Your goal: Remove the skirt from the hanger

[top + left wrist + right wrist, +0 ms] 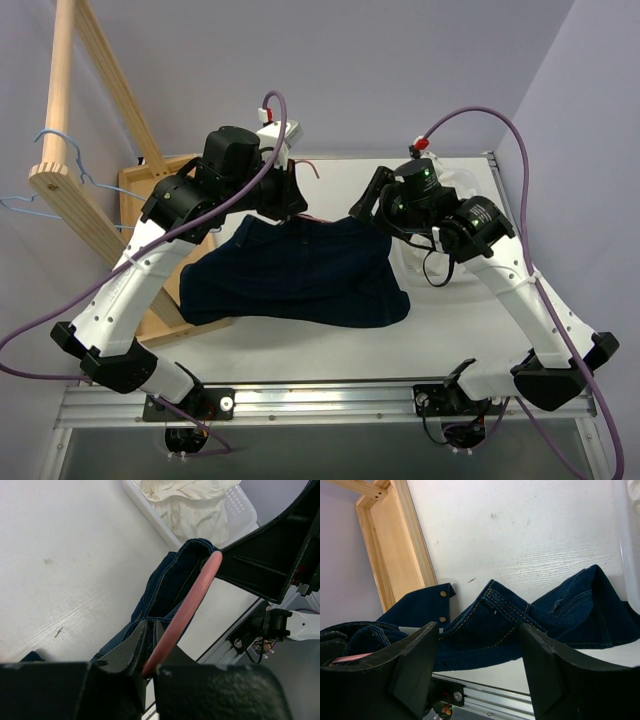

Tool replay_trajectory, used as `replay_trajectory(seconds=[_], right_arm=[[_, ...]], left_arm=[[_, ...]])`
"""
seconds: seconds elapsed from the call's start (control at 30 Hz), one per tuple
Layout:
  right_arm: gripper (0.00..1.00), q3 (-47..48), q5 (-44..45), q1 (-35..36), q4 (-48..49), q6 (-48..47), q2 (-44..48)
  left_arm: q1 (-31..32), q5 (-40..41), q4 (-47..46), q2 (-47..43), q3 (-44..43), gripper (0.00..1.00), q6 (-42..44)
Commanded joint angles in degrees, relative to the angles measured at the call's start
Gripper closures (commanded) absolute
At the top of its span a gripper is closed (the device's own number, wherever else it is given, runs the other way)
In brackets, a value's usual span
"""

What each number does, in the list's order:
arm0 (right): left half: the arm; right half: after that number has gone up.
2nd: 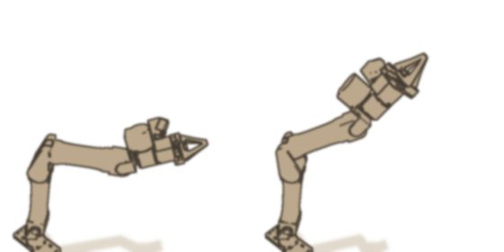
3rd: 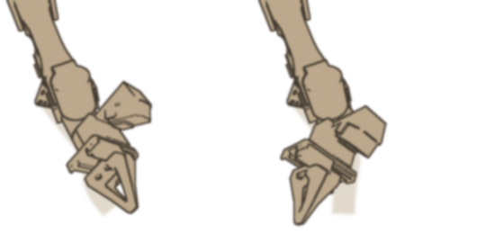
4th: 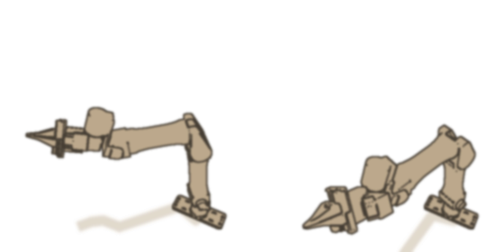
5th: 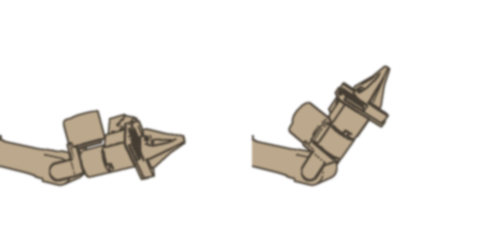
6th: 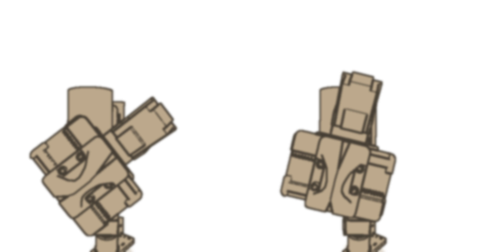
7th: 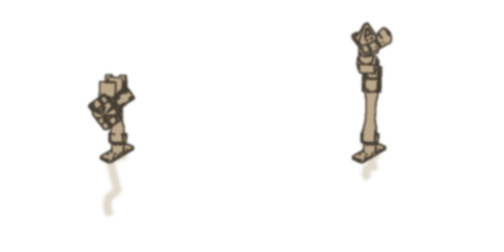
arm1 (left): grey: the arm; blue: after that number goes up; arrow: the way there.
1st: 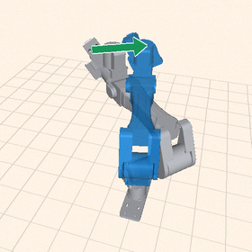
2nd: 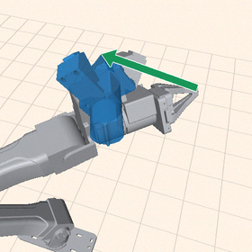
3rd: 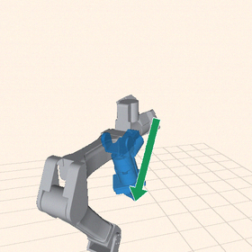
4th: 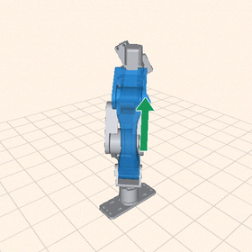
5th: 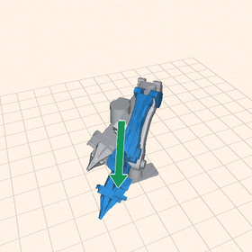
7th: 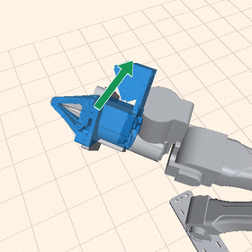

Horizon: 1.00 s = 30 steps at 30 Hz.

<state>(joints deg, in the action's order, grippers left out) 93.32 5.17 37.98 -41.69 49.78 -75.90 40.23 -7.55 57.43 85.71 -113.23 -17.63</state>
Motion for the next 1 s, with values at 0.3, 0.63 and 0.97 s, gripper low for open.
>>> replay_trajectory(seconds=[0.3,0.63,0.97], right_arm=[[0.57,-2.17,1.25,-0.01,-0.32,1.29,0.75],[0.97,-4.46,2.3,0.08,-1.89,1.11,4.43],[1.0,-11.22,11.79,-0.36,-7.79,0.76,12.61]], left_arm=[[1.43,1.57,-4.96,-3.71,-0.41,0.98,-1.18],[1.52,4.11,-5.05,-4.5,-0.06,0.98,-2.06],[1.43,5.89,-8.21,-9.6,3.72,0.98,-0.83]])
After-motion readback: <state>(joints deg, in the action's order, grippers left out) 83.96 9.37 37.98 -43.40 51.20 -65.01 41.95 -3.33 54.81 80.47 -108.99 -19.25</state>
